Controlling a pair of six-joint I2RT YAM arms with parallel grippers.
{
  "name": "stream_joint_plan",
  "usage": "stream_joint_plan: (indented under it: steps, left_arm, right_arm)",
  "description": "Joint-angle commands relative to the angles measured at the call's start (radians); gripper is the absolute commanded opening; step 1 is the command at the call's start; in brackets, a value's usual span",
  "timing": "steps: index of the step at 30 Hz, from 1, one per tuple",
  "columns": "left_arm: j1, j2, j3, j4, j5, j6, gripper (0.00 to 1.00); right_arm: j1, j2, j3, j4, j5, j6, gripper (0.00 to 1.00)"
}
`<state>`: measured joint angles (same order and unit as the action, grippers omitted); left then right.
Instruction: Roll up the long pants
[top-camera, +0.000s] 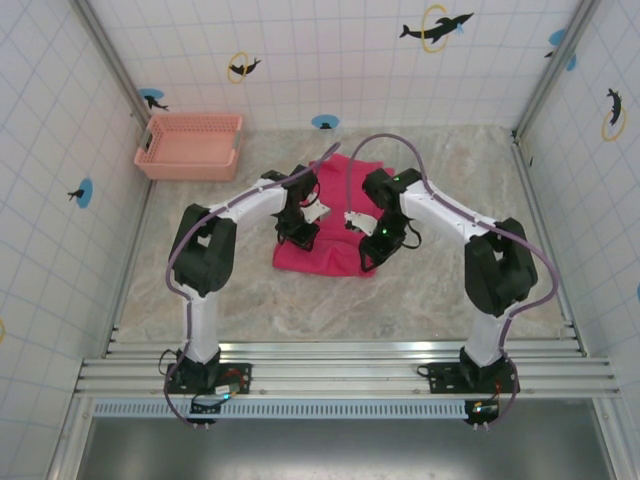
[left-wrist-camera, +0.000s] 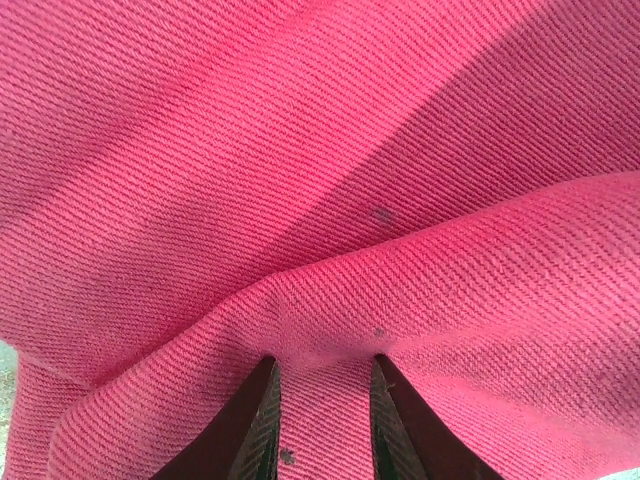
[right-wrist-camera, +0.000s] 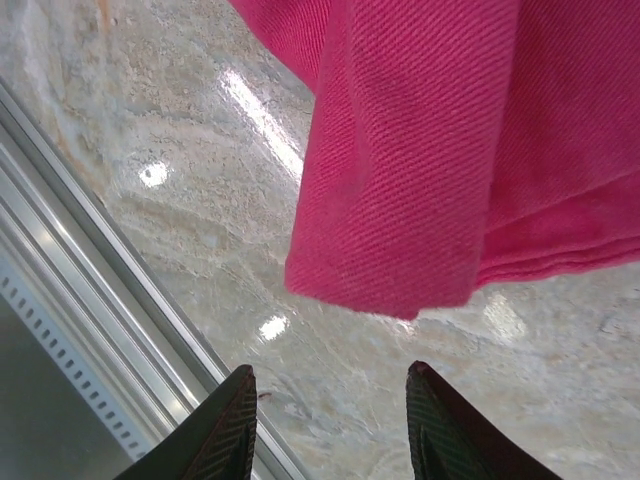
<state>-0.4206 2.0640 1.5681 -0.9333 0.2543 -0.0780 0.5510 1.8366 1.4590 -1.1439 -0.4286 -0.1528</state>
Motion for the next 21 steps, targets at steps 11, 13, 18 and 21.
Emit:
stream_joint_plan:
  steps: [11, 13, 18, 21]
  left_arm:
    - [0.016, 0.022, 0.018, -0.044, -0.009, 0.03, 0.28]
    - [0.018, 0.025, 0.02, -0.048, -0.007, 0.033, 0.28]
    - [0.017, 0.034, 0.028, -0.052, -0.001, 0.036, 0.28]
    - [0.019, 0.045, 0.037, -0.059, -0.005, 0.039, 0.29]
  right_arm:
    - [0.056, 0.13, 0.022, 0.171, -0.058, 0.083, 0.42]
    - [0.051, 0.147, 0.035, 0.179, -0.037, 0.091, 0.36]
    - [0.026, 0.143, 0.027, 0.253, 0.026, 0.15, 0.2]
    - [0.01, 0.132, 0.024, 0.294, 0.047, 0.167, 0.03]
